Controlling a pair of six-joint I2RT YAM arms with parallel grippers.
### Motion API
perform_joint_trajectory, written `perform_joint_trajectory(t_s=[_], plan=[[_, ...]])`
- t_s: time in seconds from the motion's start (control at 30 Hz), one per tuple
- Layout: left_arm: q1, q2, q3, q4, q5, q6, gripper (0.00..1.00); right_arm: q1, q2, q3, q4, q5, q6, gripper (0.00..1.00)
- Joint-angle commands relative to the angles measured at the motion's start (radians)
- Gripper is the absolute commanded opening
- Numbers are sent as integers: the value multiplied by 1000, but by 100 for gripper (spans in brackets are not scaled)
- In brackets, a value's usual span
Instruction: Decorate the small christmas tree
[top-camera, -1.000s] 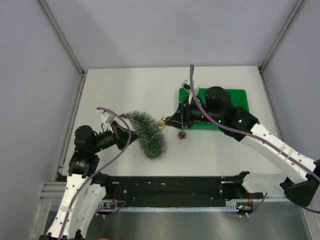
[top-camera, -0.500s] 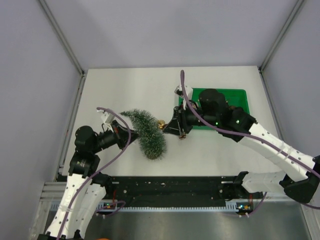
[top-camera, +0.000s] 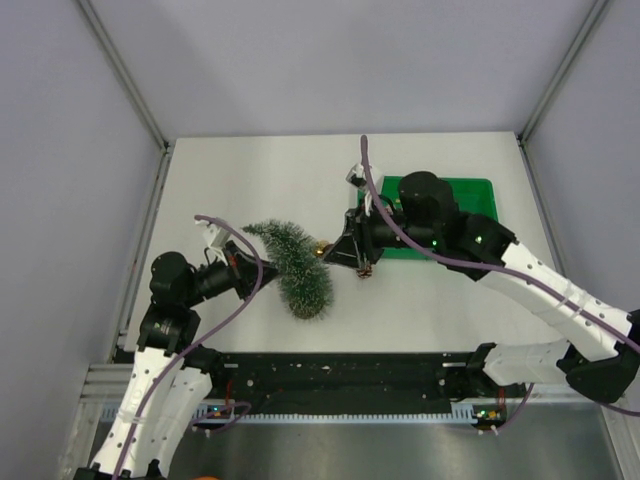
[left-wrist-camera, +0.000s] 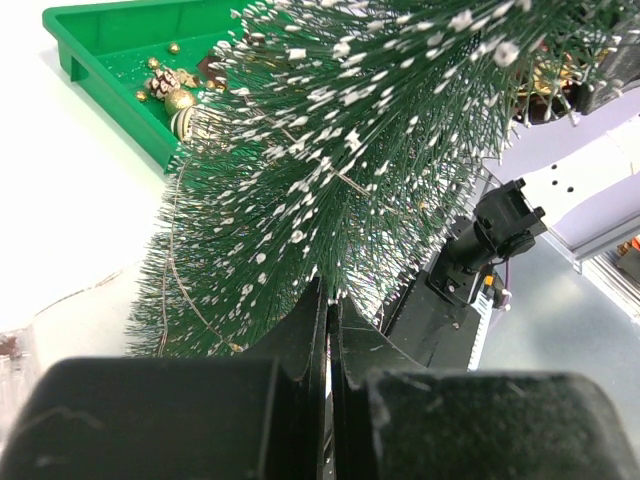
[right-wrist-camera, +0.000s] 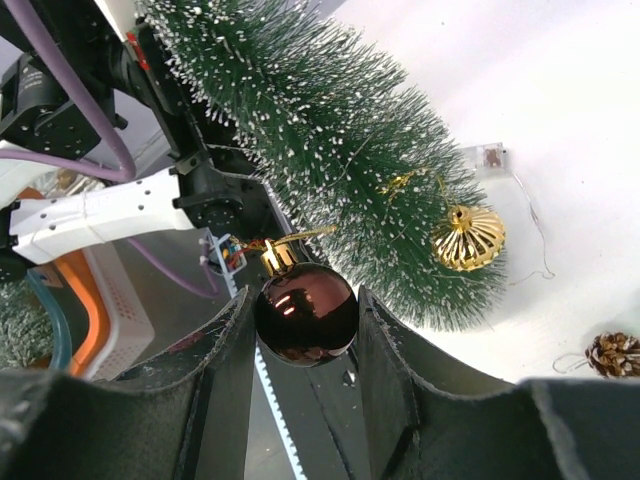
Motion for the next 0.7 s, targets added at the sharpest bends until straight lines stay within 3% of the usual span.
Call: perform_joint_trajectory(t_s=[0.0, 0.67], plan=[[-11, -17, -10, 62, 26, -4, 0, 15, 25, 74, 8, -1, -32, 17], [-20, -21, -9, 64, 49, 19, 0, 13, 91, 171, 22, -24, -67, 17]])
